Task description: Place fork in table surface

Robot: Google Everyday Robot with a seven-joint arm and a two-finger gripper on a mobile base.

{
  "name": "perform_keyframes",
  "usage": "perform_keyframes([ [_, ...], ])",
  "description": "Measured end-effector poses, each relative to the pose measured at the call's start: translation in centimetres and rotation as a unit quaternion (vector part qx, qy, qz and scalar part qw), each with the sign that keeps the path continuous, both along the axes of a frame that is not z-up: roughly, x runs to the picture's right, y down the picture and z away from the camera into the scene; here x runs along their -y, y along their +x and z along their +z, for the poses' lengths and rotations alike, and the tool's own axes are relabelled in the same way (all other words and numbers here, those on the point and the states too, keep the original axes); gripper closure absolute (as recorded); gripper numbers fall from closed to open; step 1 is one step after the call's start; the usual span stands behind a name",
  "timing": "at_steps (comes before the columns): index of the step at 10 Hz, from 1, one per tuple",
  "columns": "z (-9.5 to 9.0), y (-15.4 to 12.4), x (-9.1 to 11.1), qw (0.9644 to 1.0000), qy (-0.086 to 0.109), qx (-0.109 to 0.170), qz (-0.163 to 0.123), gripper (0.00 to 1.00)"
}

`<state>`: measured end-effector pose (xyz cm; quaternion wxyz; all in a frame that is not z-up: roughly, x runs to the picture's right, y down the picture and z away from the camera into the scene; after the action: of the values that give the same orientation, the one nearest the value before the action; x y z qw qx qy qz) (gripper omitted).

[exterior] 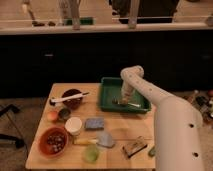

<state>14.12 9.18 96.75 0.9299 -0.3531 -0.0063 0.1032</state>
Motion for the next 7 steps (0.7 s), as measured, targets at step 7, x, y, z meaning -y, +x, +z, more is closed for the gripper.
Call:
perform_keyframes([
  [7,-1.7,0.4,1.6,0.9991,0.032,0.025,0.007,1.00],
])
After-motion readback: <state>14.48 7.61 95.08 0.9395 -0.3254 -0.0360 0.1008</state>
